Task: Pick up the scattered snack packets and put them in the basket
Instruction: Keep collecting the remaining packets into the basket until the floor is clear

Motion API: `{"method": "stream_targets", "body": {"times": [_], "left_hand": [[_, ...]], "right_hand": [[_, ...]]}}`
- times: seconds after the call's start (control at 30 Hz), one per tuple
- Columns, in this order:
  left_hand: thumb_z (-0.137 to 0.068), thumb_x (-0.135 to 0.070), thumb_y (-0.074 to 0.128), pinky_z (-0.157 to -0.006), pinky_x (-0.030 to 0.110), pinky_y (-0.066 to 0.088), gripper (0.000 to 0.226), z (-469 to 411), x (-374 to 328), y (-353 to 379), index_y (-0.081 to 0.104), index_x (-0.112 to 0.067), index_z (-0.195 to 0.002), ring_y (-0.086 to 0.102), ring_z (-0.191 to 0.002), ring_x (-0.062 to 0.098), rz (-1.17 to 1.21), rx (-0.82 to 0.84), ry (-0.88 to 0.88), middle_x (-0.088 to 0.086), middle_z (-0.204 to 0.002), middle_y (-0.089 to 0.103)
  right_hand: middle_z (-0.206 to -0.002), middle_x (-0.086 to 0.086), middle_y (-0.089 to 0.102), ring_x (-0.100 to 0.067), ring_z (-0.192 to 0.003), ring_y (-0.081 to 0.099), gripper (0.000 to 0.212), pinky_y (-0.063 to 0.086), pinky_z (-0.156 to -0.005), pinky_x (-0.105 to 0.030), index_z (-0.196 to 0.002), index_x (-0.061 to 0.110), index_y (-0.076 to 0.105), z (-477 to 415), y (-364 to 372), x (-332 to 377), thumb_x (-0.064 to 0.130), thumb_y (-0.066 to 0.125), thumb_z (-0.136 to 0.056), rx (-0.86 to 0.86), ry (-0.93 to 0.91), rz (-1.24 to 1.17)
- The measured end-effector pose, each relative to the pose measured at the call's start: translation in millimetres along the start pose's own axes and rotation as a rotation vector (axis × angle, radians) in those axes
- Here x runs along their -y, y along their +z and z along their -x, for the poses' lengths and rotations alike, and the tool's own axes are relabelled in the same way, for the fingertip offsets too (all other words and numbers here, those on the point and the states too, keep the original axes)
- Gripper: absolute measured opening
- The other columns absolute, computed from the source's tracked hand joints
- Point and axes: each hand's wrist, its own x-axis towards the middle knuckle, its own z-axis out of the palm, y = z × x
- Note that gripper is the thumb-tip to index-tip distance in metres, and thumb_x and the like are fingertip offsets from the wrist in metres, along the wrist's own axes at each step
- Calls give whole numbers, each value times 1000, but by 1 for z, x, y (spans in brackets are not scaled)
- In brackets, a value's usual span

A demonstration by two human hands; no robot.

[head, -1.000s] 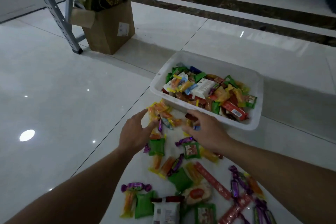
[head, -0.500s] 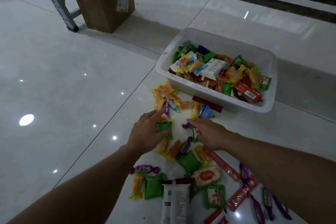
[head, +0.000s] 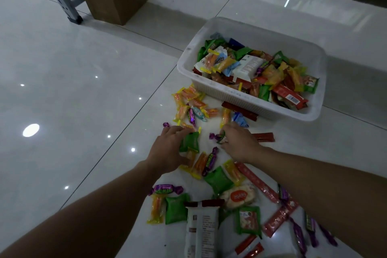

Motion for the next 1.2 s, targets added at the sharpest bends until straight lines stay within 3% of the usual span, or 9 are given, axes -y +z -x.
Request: {"method": "stream_targets", "body": {"times": [0.13,0.3,0.5,0.63,0.8,0.87,0.97,1.1,1.2], "left_hand": [[-68,-47,80,-105,38,36,98,-4,-3,5,28,-29,-148,31,-127,23,-82,53,23,1,-142,35],[-67,-47,80,-104,40,36,95,-5,-9,9,28,-26,-144,31,-129,22,-78,86,-4,-1,-146,33],[-70,-45,76,-97,44,33,76,-6,-23,18,37,-28,-133,36,-122,23,4,3,-151,-2,-135,42],[-74,-40,75,-101,44,28,77,-9,-33,20,34,-25,-137,38,-125,25,34,-45,-177,0,-136,44],[-77,-37,73,-103,43,38,73,-12,-38,25,39,-18,-139,43,-123,27,80,-41,-124,6,-135,43],[-79,-29,73,-91,39,47,58,-11,-38,28,49,-16,-130,52,-111,26,171,-36,-86,5,-125,51],[-82,-17,69,-78,30,48,44,-7,-40,28,53,-17,-123,59,-102,23,277,-29,-120,4,-112,62],[-81,-15,73,-88,28,45,60,-2,-41,23,48,-16,-135,58,-111,22,376,-65,-198,4,-121,62],[-79,-14,74,-79,25,40,59,-1,-38,16,49,-15,-133,57,-105,24,426,-142,-302,9,-118,61]], "right_hand": [[-127,-6,41,-26,-108,51,31,46,-90,-39,-120,14,46,0,-7,6,27,58,-95,-96,32,-196],[-125,-12,53,-28,-109,54,35,43,-80,-35,-125,15,43,0,-12,6,29,57,-96,-56,117,-448],[-137,-12,46,-29,-119,49,45,44,-90,-36,-135,18,39,2,-14,8,30,57,-96,-26,206,-600],[-115,-12,59,-23,-93,60,47,49,-78,-37,-140,18,37,2,-16,5,21,54,-97,-18,293,-745],[-113,-7,57,-25,-99,62,47,53,-90,-43,-134,14,47,8,-18,-4,17,64,-91,-29,289,-766],[-107,-6,59,-25,-96,64,42,55,-88,-42,-127,11,55,11,-17,-7,16,69,-88,-65,280,-778],[-109,-9,65,-23,-92,67,43,56,-86,-41,-121,9,60,12,-19,-8,18,76,-81,-111,270,-793],[-115,-10,63,-23,-96,65,54,57,-84,-36,-126,9,57,12,-22,-4,18,79,-78,-127,240,-806],[-121,-8,59,-24,-100,63,59,57,-84,-39,-128,13,58,10,-25,-2,22,82,-74,-156,203,-814]]}}
